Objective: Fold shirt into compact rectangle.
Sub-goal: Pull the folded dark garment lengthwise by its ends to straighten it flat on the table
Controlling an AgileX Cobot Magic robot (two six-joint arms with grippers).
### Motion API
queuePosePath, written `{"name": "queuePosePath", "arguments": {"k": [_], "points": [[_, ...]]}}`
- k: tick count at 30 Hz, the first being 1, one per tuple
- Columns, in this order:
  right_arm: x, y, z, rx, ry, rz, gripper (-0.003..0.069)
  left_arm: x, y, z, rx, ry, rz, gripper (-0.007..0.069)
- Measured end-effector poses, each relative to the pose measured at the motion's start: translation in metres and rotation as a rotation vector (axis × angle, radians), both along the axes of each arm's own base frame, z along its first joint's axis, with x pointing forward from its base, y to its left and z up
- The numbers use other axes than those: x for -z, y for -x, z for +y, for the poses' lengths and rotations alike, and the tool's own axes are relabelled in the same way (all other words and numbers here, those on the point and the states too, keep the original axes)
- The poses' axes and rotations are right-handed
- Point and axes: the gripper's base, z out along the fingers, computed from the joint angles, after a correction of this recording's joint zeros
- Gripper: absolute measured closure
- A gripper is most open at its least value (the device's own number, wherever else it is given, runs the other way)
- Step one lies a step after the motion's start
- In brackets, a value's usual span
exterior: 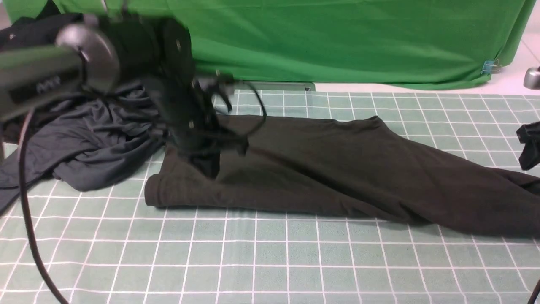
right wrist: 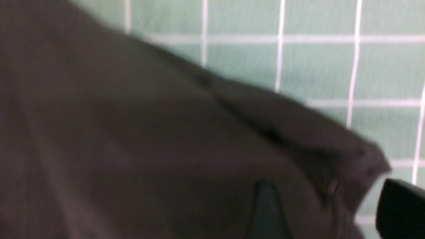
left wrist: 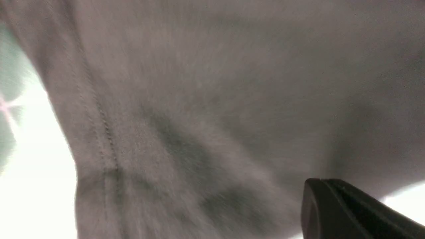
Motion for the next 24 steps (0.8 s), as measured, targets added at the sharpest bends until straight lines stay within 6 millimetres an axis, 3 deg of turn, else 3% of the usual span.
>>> {"name": "queuePosePath", "arguments": {"k": [1, 5, 10, 12, 14, 16, 18, 24], "points": [[0.009, -0.004, -0.001, -0.004, -0.007, 0.008, 0.0212, 0.015, 0.001, 0.001, -0.006, -0.013, 0.007, 0.0631], [0.036, -0.01, -0.002, -0.019, -0.022, 0.067, 0.0203, 0.038, -0.001, 0.004, -0.02, -0.034, 0.022, 0.063], [0.061, -0.013, -0.003, -0.02, -0.034, 0.121, 0.0209, 0.042, -0.001, 0.004, -0.029, -0.034, 0.026, 0.063], [0.068, -0.014, -0.003, -0.022, -0.037, 0.133, 0.0281, 0.043, -0.002, 0.004, -0.031, -0.033, 0.026, 0.0629], [0.068, -0.014, -0.003, -0.022, -0.04, 0.134, 0.0344, 0.043, -0.002, 0.004, -0.031, -0.033, 0.027, 0.0629], [0.067, -0.014, -0.002, -0.028, -0.045, 0.144, 0.0538, 0.043, -0.002, 0.004, -0.034, -0.033, 0.027, 0.0629], [0.064, -0.013, -0.002, -0.03, -0.046, 0.153, 0.0603, 0.043, -0.002, 0.004, -0.034, -0.033, 0.027, 0.0629], [0.03, -0.012, -0.005, -0.046, 0.008, 0.096, 0.0634, 0.043, -0.001, 0.004, -0.033, -0.034, 0.031, 0.0629]]}}
